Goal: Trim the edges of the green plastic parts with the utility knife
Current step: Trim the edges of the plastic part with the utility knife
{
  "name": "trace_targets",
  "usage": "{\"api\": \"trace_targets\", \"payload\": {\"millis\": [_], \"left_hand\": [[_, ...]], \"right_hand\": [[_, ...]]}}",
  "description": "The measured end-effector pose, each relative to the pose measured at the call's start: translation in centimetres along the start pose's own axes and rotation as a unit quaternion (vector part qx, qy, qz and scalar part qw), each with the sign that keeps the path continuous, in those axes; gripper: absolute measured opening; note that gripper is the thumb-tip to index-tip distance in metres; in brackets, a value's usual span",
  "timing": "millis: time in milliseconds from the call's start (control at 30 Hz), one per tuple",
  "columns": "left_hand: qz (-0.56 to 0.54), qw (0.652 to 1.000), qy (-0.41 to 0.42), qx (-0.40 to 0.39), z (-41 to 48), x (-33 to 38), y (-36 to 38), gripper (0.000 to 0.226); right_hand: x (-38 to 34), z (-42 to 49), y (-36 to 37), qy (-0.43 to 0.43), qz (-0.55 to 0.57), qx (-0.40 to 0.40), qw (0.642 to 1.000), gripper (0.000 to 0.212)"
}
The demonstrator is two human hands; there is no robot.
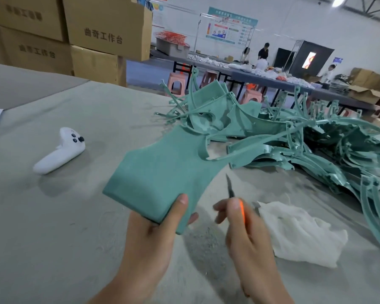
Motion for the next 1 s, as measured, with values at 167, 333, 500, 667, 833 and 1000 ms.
{"api": "trace_targets", "payload": {"millis": [167,333,500,667,833,1000], "left_hand": [[0.097,0.995,0.027,-0.014,-1.0,0.4,0.1,0.03],[0.138,0.99,0.025,0.015,-1.8,-0.1,0.2,0.017],[0.203,0.978,0.043,0.015,-2.1,0.2,0.3,0.016],[0.213,0.976,0.038,0.02,-2.4,0.1,0.1,0.013],[0.231,0.972,0.046,0.019,-2.3,0.1,0.3,0.016],[0.212,0.976,0.044,0.027,-2.4,0.1,0.3,0.021]], "right_hand": [[1.0,0.6,-1.5,-0.095,-0.161,0.075,0.98,0.037],[1.5,0.8,-1.7,-0.124,-0.251,0.058,0.958,0.032],[1.7,0.8,-1.6,-0.125,-0.281,0.045,0.95,0.034],[2.1,1.4,-2.2,-0.114,-0.28,0.04,0.952,0.038],[2.3,1.4,-2.3,-0.12,-0.268,0.03,0.955,0.041],[2.2,1.4,-1.9,-0.115,-0.249,0.016,0.961,0.041]]}}
Point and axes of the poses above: each hand's wrist, its own z-axis towards the middle knuckle, its own y-axis out of the palm, x = y × z, the point moved 1 cm from there along z, towards the middle knuckle, and after that the axes turned 6 degrees about -y, right-handed, at the moved point
